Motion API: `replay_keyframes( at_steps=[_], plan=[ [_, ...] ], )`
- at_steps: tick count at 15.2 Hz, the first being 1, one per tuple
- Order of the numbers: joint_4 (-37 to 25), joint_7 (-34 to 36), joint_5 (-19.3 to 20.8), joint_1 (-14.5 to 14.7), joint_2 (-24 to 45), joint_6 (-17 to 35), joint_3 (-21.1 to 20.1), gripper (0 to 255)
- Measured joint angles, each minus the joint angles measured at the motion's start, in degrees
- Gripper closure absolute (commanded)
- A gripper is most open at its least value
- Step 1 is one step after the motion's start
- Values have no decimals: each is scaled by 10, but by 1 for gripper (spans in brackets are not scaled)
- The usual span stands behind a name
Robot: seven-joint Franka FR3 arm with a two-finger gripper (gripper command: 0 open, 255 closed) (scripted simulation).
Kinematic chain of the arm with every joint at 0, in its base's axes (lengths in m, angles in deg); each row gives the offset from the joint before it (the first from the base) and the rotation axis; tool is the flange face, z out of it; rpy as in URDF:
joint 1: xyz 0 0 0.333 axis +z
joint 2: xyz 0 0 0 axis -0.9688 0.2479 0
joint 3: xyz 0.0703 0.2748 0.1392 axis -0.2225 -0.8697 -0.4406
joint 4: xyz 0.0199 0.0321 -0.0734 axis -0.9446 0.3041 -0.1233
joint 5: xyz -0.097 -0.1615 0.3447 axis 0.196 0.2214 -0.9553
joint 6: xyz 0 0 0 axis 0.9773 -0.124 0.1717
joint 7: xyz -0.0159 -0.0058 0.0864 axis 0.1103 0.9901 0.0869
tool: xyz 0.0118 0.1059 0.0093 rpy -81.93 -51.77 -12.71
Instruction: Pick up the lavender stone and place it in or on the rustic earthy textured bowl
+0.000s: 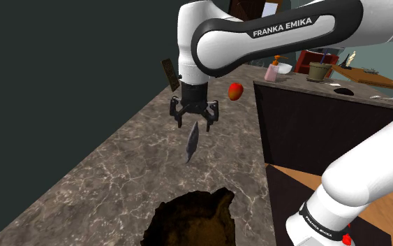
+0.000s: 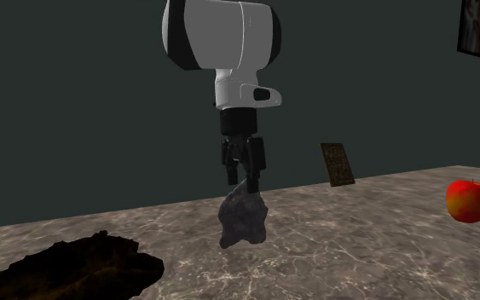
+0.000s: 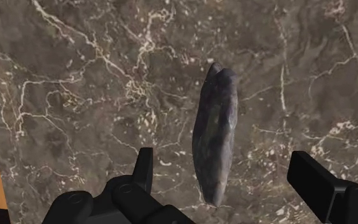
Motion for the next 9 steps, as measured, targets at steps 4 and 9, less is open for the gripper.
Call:
replay_keyframes(
  at_steps=[4,9],
  plan=[
    [0,0,0,0,0,0,0,255],
    [0,0,0,0,-1,0,0,255]
  ],
)
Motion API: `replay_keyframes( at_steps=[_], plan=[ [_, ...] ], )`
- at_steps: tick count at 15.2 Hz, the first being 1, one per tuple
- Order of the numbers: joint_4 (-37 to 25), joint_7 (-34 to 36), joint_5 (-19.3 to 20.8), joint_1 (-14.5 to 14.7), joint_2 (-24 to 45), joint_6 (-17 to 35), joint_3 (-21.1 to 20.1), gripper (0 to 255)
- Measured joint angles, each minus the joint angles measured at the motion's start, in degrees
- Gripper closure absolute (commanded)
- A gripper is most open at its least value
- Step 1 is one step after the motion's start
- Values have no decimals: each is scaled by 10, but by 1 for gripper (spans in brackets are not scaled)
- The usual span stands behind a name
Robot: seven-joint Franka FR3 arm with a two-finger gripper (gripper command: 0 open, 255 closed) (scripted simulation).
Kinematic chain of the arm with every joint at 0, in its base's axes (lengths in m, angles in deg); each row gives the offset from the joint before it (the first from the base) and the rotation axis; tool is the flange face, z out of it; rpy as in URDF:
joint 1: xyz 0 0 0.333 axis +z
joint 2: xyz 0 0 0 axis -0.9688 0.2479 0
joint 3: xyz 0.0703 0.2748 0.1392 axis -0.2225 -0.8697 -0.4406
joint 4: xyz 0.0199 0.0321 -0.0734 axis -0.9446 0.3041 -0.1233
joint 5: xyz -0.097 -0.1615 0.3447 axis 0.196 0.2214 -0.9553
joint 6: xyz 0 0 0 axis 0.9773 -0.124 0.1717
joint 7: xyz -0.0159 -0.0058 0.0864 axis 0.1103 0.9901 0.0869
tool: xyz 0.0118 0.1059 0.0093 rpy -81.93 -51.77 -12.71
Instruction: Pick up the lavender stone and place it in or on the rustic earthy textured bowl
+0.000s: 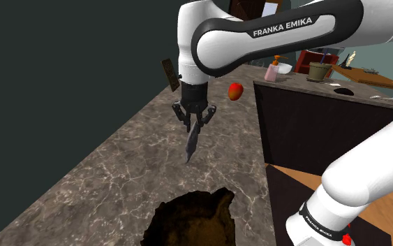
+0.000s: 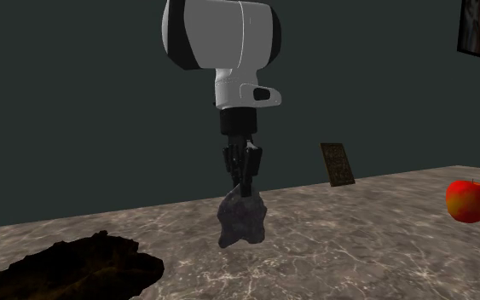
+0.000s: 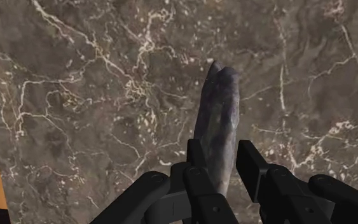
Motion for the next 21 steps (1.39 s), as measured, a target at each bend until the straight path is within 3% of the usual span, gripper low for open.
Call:
replay_keyframes(
  at_steps=[4,21],
  plan=[
    [-7,-1,0,0,-2,-9,2,255],
    [-134,-3,4,-6,-4,-138,13,255]
  ],
)
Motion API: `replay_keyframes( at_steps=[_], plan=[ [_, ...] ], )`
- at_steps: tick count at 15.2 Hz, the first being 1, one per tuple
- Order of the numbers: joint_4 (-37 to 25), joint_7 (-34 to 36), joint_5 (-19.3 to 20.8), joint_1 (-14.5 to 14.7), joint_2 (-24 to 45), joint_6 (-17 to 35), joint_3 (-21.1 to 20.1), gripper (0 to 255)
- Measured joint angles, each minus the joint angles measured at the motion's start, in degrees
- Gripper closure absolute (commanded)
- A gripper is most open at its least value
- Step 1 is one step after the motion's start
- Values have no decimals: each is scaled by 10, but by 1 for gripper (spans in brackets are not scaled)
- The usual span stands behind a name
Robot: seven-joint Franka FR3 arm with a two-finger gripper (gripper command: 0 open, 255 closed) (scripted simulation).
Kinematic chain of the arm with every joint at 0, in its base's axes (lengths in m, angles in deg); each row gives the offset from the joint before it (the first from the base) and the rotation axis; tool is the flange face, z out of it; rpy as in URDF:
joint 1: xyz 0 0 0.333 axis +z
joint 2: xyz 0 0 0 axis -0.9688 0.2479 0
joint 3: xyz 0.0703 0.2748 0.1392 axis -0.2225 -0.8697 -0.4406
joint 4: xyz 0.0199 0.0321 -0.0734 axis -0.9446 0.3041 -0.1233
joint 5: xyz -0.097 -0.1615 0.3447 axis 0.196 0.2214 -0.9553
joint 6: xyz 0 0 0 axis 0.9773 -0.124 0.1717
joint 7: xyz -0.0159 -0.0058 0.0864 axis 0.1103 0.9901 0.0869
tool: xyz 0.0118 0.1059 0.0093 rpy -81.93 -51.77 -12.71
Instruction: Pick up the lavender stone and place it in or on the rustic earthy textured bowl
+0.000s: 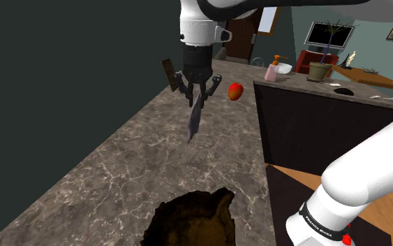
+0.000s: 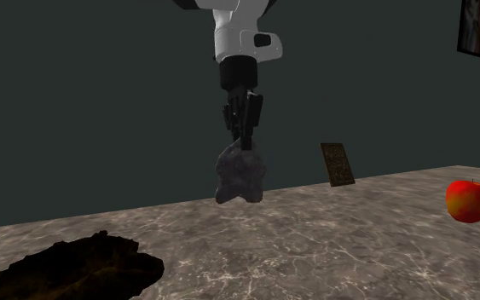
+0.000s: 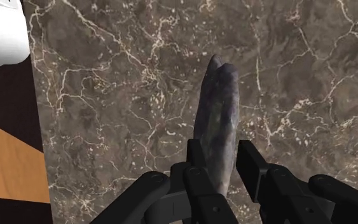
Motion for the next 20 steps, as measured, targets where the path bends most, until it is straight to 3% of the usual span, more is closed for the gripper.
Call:
replay_keyframes(
  at_steps=[14,20],
  plan=[
    [-127,11,15,-5,26,-105,-2,255],
    [-124,51,-19,17,-18,-135,-20,255]
  ],
)
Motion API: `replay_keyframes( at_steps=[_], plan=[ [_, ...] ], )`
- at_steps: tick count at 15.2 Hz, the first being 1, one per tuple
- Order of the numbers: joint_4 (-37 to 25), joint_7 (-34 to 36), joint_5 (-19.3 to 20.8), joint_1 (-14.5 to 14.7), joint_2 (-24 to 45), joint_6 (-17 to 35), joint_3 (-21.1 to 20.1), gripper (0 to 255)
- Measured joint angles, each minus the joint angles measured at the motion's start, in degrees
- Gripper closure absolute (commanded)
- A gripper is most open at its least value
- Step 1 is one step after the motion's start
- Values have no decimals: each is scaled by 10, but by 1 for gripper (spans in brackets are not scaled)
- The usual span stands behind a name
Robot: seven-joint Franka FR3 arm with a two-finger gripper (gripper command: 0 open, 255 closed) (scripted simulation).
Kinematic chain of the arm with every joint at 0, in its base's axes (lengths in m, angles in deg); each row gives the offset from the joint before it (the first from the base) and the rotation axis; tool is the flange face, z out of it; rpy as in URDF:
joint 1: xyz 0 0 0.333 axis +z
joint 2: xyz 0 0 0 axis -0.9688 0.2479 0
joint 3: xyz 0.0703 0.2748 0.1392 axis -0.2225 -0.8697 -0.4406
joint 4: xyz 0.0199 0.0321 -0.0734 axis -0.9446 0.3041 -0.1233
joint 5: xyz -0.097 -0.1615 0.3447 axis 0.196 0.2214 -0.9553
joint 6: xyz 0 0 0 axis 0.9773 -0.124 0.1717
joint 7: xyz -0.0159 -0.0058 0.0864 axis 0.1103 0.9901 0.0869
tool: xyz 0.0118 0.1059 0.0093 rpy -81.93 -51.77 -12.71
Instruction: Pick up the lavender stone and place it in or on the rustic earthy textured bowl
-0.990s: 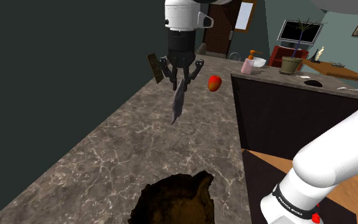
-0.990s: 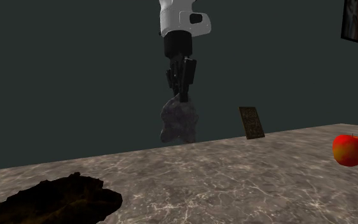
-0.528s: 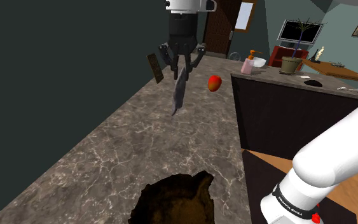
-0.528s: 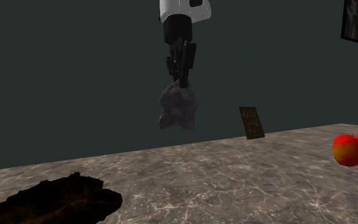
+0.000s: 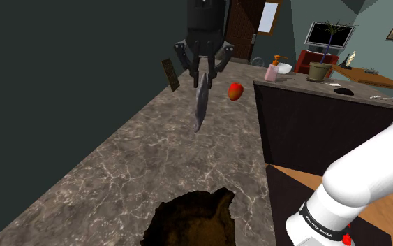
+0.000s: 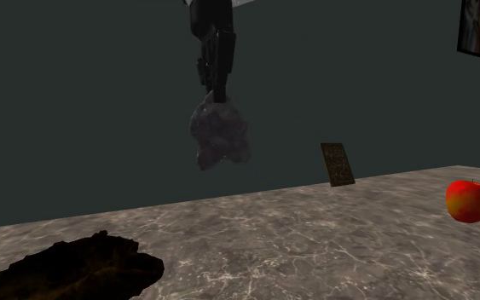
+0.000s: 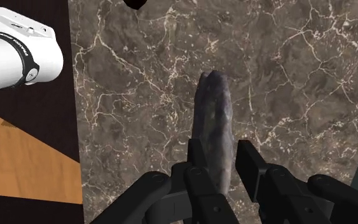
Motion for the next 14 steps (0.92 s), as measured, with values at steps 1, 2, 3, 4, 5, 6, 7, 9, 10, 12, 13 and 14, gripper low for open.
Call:
replay_keyframes(
  at_steps=[1,2,3,4,5,6,7,9,10,12,13,14],
  plan=[
    [-6,11,-5,4,-4,-8,-6,255],
    [2,18,-15,10,-19,-12,-7,255],
    [-1,29,-22,15,-25,-18,-13,255],
    [-7,44,-25,18,-25,-22,-23,255],
    [-4,52,-33,23,-35,-26,-25,255],
    [-5,60,-39,27,-41,-31,-29,255],
    [-10,72,-45,31,-45,-38,-35,255],
    [-17,94,-55,38,-52,-46,-48,255],
    [-29,112,-58,40,-47,-52,-62,255],
    [-37,140,-69,47,-53,-59,-79,255],
    [-43,153,-75,50,-57,-65,-85,255],
    [-55,169,-77,51,-54,-72,-98,255]
  ],
)
